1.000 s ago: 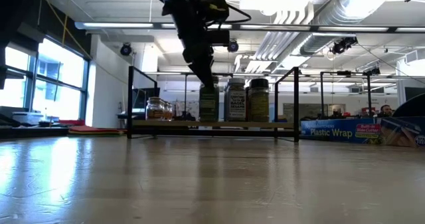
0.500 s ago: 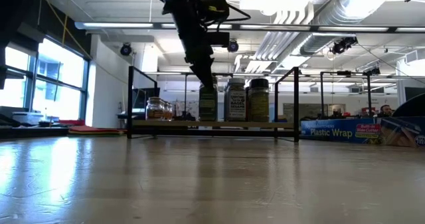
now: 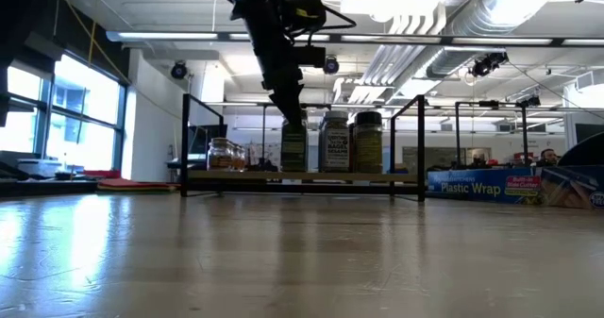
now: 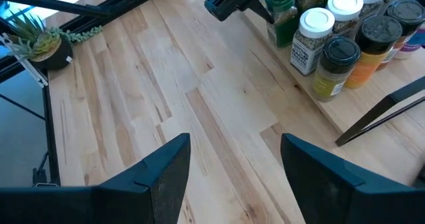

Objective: Shelf spices
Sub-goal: Put the green seasoning bottle on the shelf aligned with the other green seasoning bottles

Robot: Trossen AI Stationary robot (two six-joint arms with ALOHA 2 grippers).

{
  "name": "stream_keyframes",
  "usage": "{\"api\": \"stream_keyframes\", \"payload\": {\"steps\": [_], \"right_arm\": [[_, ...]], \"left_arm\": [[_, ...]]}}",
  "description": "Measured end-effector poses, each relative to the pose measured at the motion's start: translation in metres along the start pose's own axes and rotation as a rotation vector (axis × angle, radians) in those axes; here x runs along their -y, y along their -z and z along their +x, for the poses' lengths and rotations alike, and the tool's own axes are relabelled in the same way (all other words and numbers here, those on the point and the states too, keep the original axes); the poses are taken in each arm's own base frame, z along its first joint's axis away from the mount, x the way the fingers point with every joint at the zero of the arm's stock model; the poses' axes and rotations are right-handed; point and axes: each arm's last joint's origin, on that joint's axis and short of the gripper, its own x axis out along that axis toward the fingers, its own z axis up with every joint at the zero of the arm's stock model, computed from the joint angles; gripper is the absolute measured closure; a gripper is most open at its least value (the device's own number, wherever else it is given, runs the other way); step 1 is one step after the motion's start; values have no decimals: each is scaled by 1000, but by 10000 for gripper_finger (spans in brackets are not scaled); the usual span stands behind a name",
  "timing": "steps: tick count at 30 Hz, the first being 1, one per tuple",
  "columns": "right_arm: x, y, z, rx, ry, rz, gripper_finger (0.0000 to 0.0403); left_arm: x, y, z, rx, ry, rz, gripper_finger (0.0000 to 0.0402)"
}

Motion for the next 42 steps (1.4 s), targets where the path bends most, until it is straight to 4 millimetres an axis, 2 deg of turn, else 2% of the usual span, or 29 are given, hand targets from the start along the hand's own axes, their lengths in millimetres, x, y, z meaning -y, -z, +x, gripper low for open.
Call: {"api": "stream_keyframes", "payload": {"steps": [16,27,42], "right_arm": [[0,0,0,1,1,-18,174],[0,0,0,1,0,-24,174],[0,0,0,1,1,-26,174]], "left_arm": [[0,0,0,1,0,17,160],[-1,0,-1,6,3,16,128],[-5,-2,-23,45,-68,25,123]]}}
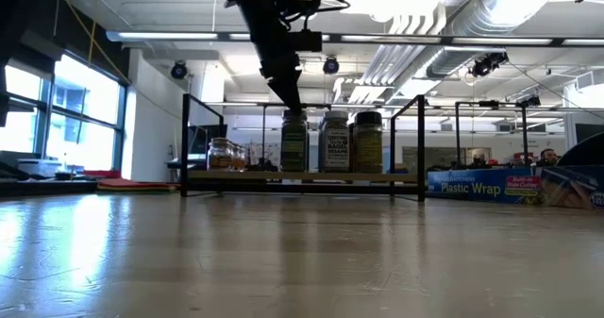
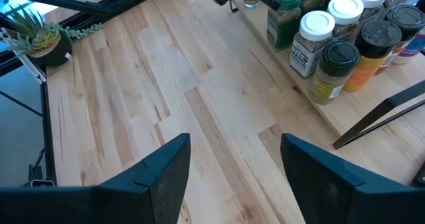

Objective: Shelf spices
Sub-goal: Put the green seasoning bottle on the shelf aligned with the other green seasoning bottles

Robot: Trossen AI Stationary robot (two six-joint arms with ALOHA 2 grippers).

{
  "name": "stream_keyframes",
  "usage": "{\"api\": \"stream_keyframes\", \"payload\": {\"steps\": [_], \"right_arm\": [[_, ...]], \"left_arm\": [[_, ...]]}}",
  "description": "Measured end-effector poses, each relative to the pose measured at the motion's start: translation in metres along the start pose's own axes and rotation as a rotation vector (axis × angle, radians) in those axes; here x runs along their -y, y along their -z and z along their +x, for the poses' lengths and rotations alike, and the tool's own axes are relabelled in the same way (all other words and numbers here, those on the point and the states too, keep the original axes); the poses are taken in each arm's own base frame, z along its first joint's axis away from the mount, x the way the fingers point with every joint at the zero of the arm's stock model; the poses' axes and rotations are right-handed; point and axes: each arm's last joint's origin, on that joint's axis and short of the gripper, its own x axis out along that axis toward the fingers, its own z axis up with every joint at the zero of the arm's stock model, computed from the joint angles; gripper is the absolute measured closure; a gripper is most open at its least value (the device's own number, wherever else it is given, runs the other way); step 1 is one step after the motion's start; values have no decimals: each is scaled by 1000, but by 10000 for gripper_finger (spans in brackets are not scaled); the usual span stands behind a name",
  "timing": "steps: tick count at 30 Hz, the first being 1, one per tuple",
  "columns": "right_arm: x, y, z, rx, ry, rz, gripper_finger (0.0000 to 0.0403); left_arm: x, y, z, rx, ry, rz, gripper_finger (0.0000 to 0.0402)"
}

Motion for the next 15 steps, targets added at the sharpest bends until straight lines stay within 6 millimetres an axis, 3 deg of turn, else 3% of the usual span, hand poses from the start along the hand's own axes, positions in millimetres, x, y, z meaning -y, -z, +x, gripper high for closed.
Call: {"api": "stream_keyframes", "payload": {"steps": [9,15], "right_arm": [[1,1,0,-5,4,-2,174],[1,1,0,2,21,-4,174]], "left_arm": [[18,-4,-14,-2,11,23,123],[16,1,-31,-7,43,-162,138]]}}
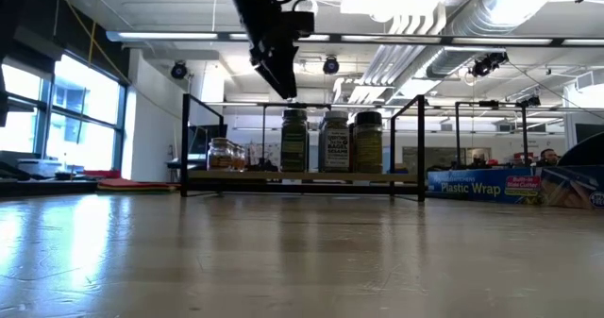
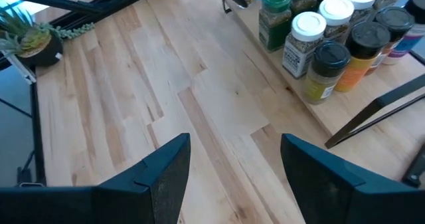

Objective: Shelf spices
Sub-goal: Put the green seasoning bottle on the shelf aligned with the other green seasoning bottles

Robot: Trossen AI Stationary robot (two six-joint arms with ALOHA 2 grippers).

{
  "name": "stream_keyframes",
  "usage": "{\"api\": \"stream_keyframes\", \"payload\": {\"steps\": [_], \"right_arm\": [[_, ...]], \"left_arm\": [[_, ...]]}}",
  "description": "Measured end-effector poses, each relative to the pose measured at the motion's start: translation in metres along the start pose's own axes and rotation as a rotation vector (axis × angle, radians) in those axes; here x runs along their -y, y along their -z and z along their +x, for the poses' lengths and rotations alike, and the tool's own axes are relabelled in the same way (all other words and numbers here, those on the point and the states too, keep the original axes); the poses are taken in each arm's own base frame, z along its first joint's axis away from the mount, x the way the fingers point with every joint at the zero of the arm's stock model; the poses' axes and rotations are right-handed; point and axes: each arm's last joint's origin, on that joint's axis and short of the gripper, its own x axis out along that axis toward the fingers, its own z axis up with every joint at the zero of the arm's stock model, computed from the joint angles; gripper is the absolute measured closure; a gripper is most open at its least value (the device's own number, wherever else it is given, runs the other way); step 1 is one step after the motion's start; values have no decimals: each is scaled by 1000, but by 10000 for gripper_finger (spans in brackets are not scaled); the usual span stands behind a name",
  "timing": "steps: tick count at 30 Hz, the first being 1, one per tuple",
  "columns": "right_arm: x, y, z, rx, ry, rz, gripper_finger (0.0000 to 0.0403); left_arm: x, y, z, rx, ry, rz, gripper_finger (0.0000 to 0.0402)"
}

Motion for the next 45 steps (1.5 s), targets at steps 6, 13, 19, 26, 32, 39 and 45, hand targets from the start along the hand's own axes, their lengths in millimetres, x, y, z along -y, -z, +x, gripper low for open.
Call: {"api": "stream_keyframes", "payload": {"steps": [6,13,19,26,32,39,45], "right_arm": [[2,1,0,3,34,-7,174],[2,1,0,-1,37,-10,174],[2,1,0,1,40,-32,174],[2,1,0,1,40,-27,174],[2,1,0,-1,37,-26,174],[2,1,0,-1,37,-27,174],[2,1,0,-1,38,-25,174]], "left_arm": [[-7,6,1,1,94,-149,167],[12,1,-1,27,173,-94,250],[31,0,21,-20,196,-19,345],[32,-3,45,-28,179,-3,398],[25,-2,51,-39,147,-9,398],[20,-3,53,-20,122,-12,401],[13,-4,54,-3,101,16,401]]}}
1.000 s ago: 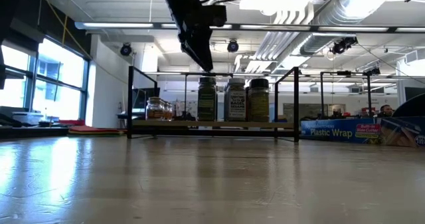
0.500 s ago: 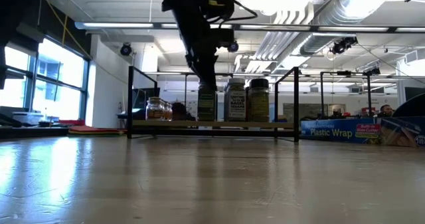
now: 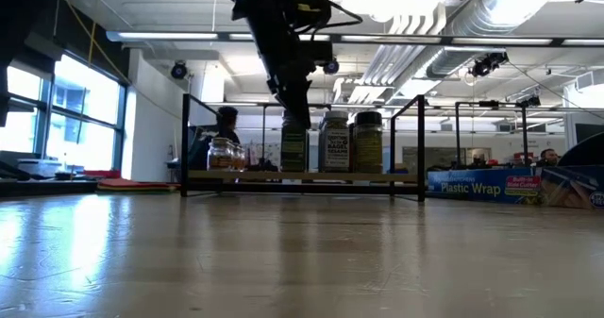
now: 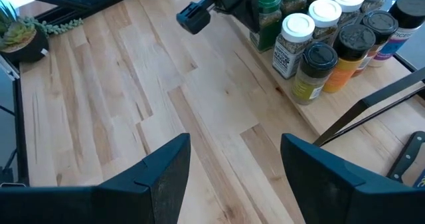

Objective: Shelf spices
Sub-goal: Put the green seasoning bottle on the shelf aligned with the other green seasoning bottles, then return to Home Position

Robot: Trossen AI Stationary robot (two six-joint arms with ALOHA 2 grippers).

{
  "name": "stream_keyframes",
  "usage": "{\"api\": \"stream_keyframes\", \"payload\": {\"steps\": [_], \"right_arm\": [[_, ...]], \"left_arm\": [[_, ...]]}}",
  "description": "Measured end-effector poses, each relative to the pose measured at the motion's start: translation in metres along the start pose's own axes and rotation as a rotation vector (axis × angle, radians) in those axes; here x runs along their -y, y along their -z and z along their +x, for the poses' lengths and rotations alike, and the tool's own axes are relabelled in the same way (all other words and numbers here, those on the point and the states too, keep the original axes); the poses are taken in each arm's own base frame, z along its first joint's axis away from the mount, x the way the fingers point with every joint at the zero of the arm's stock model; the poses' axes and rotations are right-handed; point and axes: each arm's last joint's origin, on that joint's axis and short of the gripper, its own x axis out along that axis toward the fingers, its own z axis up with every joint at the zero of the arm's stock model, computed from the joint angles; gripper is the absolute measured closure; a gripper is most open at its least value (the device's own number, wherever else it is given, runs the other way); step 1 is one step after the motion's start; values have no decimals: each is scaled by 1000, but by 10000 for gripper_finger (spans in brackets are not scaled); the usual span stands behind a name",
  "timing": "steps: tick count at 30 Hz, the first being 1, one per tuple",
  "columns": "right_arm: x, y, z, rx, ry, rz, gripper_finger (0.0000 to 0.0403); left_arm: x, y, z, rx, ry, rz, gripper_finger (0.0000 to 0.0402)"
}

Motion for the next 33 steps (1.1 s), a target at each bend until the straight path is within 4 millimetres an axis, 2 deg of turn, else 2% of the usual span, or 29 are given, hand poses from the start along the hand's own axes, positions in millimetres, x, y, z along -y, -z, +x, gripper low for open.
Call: {"api": "stream_keyframes", "payload": {"steps": [11,17,20,23,26,29,33], "right_arm": [[0,0,0,1,0,1,174],[0,0,0,2,1,1,174],[0,0,0,1,0,3,174],[1,0,-2,6,-5,20,174],[7,1,-12,29,-26,12,174],[19,4,-30,60,-86,-19,174],[42,13,-65,125,-230,-54,193]], "left_arm": [[-15,2,2,2,-19,17,401],[-15,0,2,19,-22,12,401],[-9,-2,-7,42,-4,-9,401],[-4,-8,-36,91,10,-61,401],[-3,-15,-78,188,55,-116,401],[-4,-16,-126,320,91,-185,401],[-11,-2,-183,458,104,-290,402]]}}
